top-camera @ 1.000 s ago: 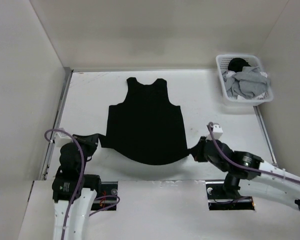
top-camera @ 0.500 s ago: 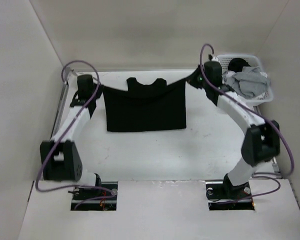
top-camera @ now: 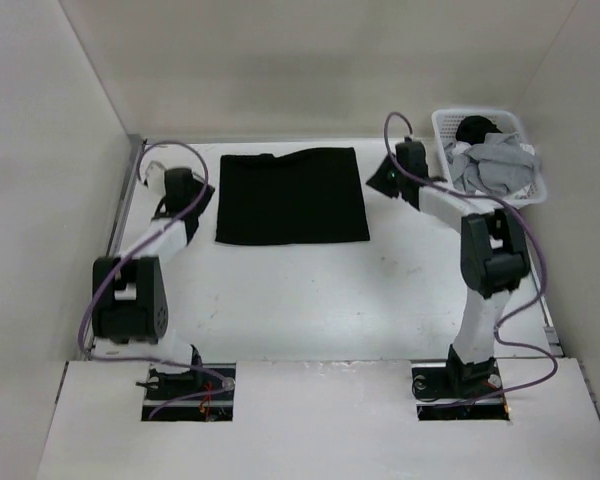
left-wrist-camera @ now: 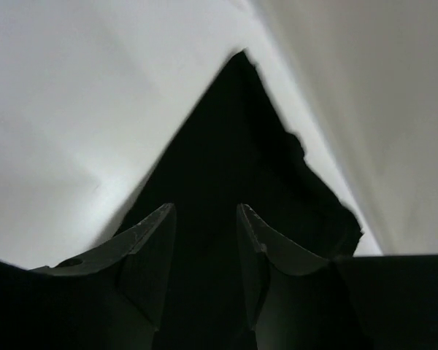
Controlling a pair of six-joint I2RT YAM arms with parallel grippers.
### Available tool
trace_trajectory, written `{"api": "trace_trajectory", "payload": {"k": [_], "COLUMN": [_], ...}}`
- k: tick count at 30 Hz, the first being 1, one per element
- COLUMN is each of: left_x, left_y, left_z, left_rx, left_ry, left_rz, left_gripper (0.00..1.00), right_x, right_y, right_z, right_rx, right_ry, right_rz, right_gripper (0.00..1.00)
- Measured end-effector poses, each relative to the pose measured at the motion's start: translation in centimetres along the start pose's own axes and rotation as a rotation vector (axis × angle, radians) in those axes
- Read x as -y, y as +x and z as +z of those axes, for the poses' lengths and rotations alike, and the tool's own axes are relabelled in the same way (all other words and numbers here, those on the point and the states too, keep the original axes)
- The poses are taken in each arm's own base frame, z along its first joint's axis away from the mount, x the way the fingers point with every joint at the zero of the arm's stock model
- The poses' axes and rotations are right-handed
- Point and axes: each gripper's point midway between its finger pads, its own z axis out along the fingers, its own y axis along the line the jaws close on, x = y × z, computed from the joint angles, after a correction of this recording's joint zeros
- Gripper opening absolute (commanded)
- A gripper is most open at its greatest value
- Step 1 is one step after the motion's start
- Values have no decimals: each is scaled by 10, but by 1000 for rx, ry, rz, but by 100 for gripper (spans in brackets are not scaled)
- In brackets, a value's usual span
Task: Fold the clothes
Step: Fold the tank top
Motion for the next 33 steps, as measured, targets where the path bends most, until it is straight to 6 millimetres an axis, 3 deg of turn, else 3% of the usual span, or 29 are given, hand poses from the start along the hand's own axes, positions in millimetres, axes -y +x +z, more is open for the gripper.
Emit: {"api": "trace_trajectory", "payload": {"k": [2,4,8,12,19,22,30,33], "left_x": [-23,-41,-85,-124,-122,-123,-116,-114], "left_y": [16,34,68,93,103,100,92,92], "left_z": [-34,-63,-89,-96,-81,-74,-50,-44], "left_rx": [-6,-16,-87,-166,-202,-186,-146,-137], "left_ry": [-7,9,-3,-48,-9,-4,30,45], "left_rz": [-2,-5,-20,-44,-89,-115,-172,-193], "left_gripper": [38,39,44,46,45,39,35,25], "right_x": [17,23,15,25,33,32,38,42], "right_y": [31,54,77,96,108,107,114,119], "right_z": [-28,-59,-100,-107,-102,-100,-91,-88], "right_rx": [-35,-41,-5,-7,-25,-17,-33,-45], "right_ry": [22,12,-67,-80,-76,-87,-75,-64], "right_rz": [-7,-12,-24,-19,-7,-4,7,12], "right_gripper": [10,4,8,18,29,31,35,37]}}
